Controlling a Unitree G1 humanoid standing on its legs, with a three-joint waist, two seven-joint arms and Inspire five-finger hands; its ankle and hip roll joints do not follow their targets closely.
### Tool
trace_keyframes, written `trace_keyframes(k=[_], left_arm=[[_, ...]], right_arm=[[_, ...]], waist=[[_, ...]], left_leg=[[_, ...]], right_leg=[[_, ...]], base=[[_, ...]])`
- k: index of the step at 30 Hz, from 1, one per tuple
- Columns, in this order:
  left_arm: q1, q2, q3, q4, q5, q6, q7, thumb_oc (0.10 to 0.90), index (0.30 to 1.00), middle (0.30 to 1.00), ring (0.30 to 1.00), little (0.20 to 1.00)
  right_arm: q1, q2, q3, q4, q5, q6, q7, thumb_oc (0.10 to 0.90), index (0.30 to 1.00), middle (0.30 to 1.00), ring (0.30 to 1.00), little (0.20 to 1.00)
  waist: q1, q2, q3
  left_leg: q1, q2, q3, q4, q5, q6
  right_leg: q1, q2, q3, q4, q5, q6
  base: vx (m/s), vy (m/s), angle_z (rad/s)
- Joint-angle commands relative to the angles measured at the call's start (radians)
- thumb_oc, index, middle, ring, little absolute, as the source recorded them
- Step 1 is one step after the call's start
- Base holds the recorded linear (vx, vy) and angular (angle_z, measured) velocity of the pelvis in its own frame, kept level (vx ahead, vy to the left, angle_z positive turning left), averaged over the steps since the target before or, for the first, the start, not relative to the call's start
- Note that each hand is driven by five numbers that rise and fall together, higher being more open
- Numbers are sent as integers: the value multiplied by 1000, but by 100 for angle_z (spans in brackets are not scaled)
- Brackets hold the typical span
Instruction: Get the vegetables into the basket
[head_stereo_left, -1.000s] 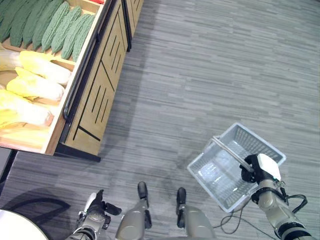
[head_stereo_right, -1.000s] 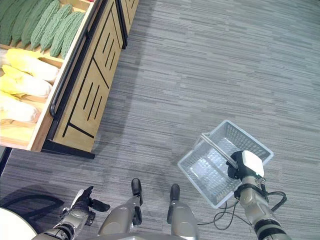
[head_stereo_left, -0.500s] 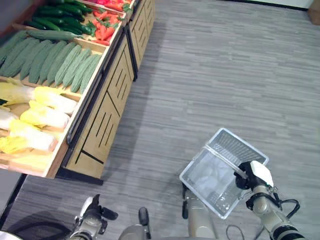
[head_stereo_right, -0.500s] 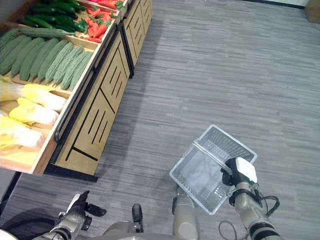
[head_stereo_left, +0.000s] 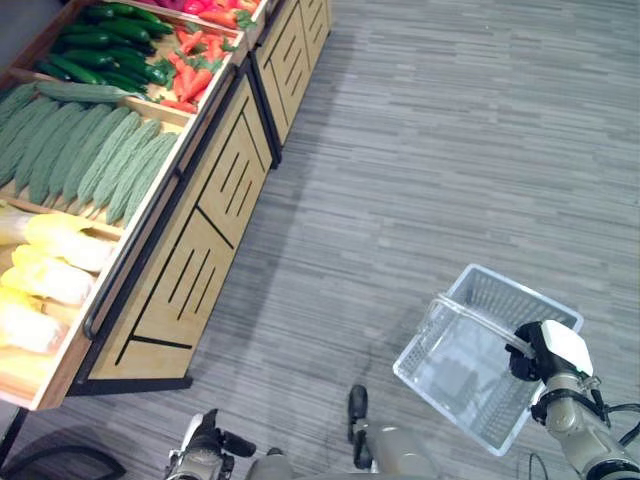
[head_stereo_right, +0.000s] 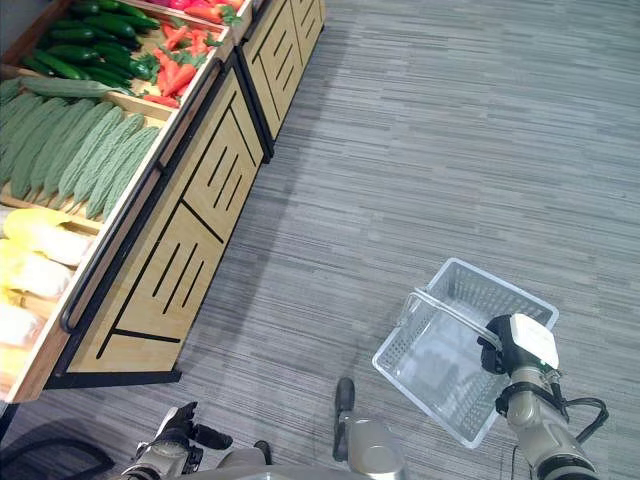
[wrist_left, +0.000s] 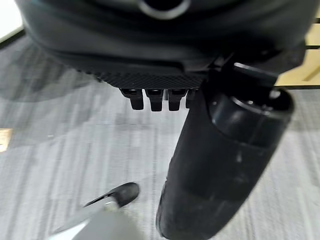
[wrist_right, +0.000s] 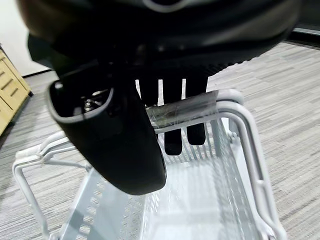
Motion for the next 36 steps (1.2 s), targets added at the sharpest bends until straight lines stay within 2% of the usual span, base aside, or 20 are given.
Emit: trace_keyframes(k=[1,6,8,9,10,12,14,15,17,18,19,22,23,26,27,29,31,33,35,36], left_arm=[[-11,61,-28,9,7,15,33,900,1000,1000,1000,1000],[-30,73,-29,2,3,18,44,900,1000,1000,1000,1000],[-40,79,-32,-2,1,16,49,900,1000,1000,1000,1000],[-41,80,-32,-2,1,16,49,900,1000,1000,1000,1000],[-53,84,-34,-6,-14,18,56,900,1000,1000,1000,1000],[-62,84,-41,-8,-20,15,59,900,1000,1000,1000,1000],[-76,83,-57,-11,-20,16,62,900,1000,1000,1000,1000],[-74,81,-67,-12,-12,13,64,900,1000,1000,1000,1000],[-70,80,-79,-14,-1,10,64,900,1000,1000,1000,1000],[-70,80,-79,-14,-1,10,64,900,1000,1000,1000,1000],[-66,83,-80,-13,5,8,67,900,1000,1000,1000,1000],[-53,90,-74,-7,18,12,65,900,1000,1000,1000,1000],[-38,86,-68,-5,23,15,65,900,1000,1000,1000,1000],[-37,88,-68,-7,25,12,64,900,1000,1000,1000,1000],[-41,93,-71,-10,23,10,65,900,1000,1000,1000,1000],[-44,99,-70,-10,24,10,68,900,1000,1000,1000,1000],[-46,110,-71,-13,28,6,68,900,1000,1000,1000,1000],[-52,129,-63,-17,14,1,73,900,1000,1000,1000,1000],[-52,129,-62,-17,14,1,73,900,1000,1000,1000,1000],[-57,140,-55,-17,6,0,77,900,1000,1000,1000,1000]], right_arm=[[8,-43,-78,-107,13,-38,-72,400,300,300,300,300],[29,-48,-79,-124,5,-35,-79,400,300,300,300,300],[37,-58,-88,-115,12,-36,-95,400,300,300,300,300],[36,-58,-88,-114,12,-37,-96,400,300,300,300,300],[43,-61,-94,-122,14,-31,-100,400,300,300,300,300],[42,-65,-97,-115,17,-28,-107,400,300,300,300,300],[46,-71,-113,-110,22,-23,-120,400,300,300,300,300],[46,-75,-122,-102,26,-22,-136,400,300,300,300,300],[37,-73,-120,-84,27,-23,-148,400,300,300,300,300],[37,-73,-120,-83,27,-23,-149,400,300,300,300,300],[38,-66,-115,-77,25,-24,-159,400,300,300,300,300],[36,-54,-95,-60,15,-19,-147,400,300,300,300,300],[44,-44,-88,-64,3,-12,-131,400,300,300,300,300],[45,-33,-85,-46,-5,-6,-130,400,300,300,300,300],[27,-17,-77,-47,-5,0,-130,400,300,300,300,300],[10,-9,-68,-40,-4,1,-134,400,300,300,300,300],[-29,2,-45,-21,-6,3,-138,400,300,300,300,300],[-80,18,-11,15,-6,-1,-145,400,300,300,300,300],[-81,18,-10,16,-6,-1,-145,400,300,300,300,300],[-104,32,4,39,1,0,-147,400,300,300,300,300]], waist=[[8,-29,-17],[5,-26,-3],[5,-29,15],[2,-31,12],[13,-38,36],[20,-44,52],[28,-52,69],[35,-57,75],[46,-49,71],[47,-50,71],[61,-41,68],[80,-43,57],[80,-47,47],[81,-57,42],[80,-76,45],[81,-85,48],[86,-104,55],[91,-125,63],[92,-123,60],[94,-134,63]], left_leg=[[22,-72,8,7,-26,48],[-6,-56,-10,40,29,32],[-70,-41,3,163,71,15],[-75,-44,1,162,74,16],[-129,-54,-3,224,98,20],[-171,-62,-2,240,97,26],[-257,-64,22,203,56,43],[-315,-54,49,132,17,49],[-363,-30,65,31,63,38],[-359,-31,67,26,65,38],[-406,-3,94,-56,148,18],[-390,12,109,-92,186,2],[-358,7,140,-90,158,19],[-354,-9,162,-76,143,34],[-354,-27,174,-53,112,58],[-356,-31,184,-40,99,66],[-358,-46,201,-9,60,86],[-357,-64,218,3,34,105],[-361,-62,219,1,36,105],[-355,-79,221,-8,25,117]], right_leg=[[-101,-94,56,77,43,151],[-115,-77,62,93,12,125],[-89,-71,60,87,-19,97],[-92,-74,58,84,-15,98],[-71,-76,53,85,-32,85],[-60,-84,50,82,-35,86],[-35,-106,43,69,-40,97],[-12,-124,47,57,-47,111],[12,-125,58,40,-53,120],[12,-126,59,40,-54,120],[50,-113,71,25,-62,125],[109,-105,100,19,-88,129],[135,-116,114,19,-102,143],[144,-138,122,21,-103,155],[136,-161,136,36,-94,171],[127,-169,148,46,-88,177],[112,-187,169,62,-67,194],[87,-203,184,77,-15,213],[82,-201,186,75,-11,212],[73,-210,187,85,32,224]], base=[[77,-82,-1],[80,-116,8],[74,-161,20],[46,-145,32],[16,-115,30],[24,-82,14],[113,-3,22],[202,79,39],[179,109,33],[239,138,-2],[278,134,-27],[345,198,-43],[265,217,-74],[173,243,-65],[123,238,-34],[77,198,-23],[71,209,-22],[68,198,-20],[49,116,0],[84,169,-6]])
